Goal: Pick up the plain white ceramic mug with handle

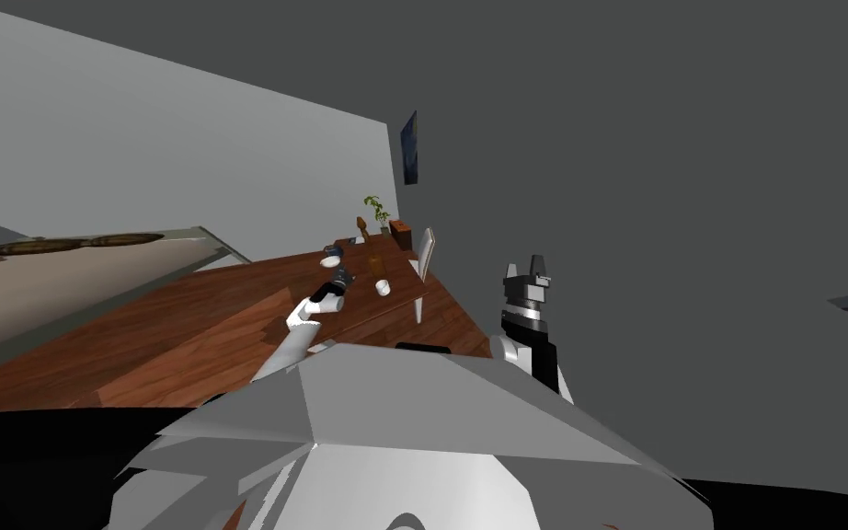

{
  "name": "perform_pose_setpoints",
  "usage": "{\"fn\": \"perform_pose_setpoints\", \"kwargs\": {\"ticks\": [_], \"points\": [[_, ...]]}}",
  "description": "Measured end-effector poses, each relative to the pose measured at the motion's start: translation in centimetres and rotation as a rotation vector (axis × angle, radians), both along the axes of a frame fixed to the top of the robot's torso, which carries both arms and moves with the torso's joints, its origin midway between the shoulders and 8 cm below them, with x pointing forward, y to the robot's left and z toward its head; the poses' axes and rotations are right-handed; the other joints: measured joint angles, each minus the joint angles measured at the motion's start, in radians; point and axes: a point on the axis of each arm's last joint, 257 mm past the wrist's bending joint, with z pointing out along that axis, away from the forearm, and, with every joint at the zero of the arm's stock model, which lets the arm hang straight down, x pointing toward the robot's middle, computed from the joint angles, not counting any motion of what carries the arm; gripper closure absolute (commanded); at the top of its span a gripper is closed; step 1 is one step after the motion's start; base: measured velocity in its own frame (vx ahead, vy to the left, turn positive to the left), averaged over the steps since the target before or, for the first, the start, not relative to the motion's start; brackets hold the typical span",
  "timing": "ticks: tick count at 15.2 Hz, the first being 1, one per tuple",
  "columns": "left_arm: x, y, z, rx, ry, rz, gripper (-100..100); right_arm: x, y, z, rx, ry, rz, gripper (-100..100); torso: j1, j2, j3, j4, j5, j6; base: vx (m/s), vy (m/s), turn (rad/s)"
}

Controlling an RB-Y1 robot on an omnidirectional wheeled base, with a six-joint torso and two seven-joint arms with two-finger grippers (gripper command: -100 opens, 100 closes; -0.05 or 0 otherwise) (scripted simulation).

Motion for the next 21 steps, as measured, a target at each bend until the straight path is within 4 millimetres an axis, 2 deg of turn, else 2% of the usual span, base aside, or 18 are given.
{"fn": "perform_pose_setpoints", "kwargs": {"ticks": [7,21], "points": [[-0.2,4.5,-2.9,-0.091,0.114,0.102,-100,0.0,0.0,0.0,0.000,0.000,0.000,0,0.000,0.000,0.000,0.000,0.000,0.000,0.011,-0.011,-0.107],[-2.7,10.6,-7.5,-0.310,0.317,0.300,-100,0.0,0.0,0.0,0.000,0.000,0.000,0,-0.001,0.000,0.000,0.000,0.000,0.000,0.014,-0.015,-0.109]]}}
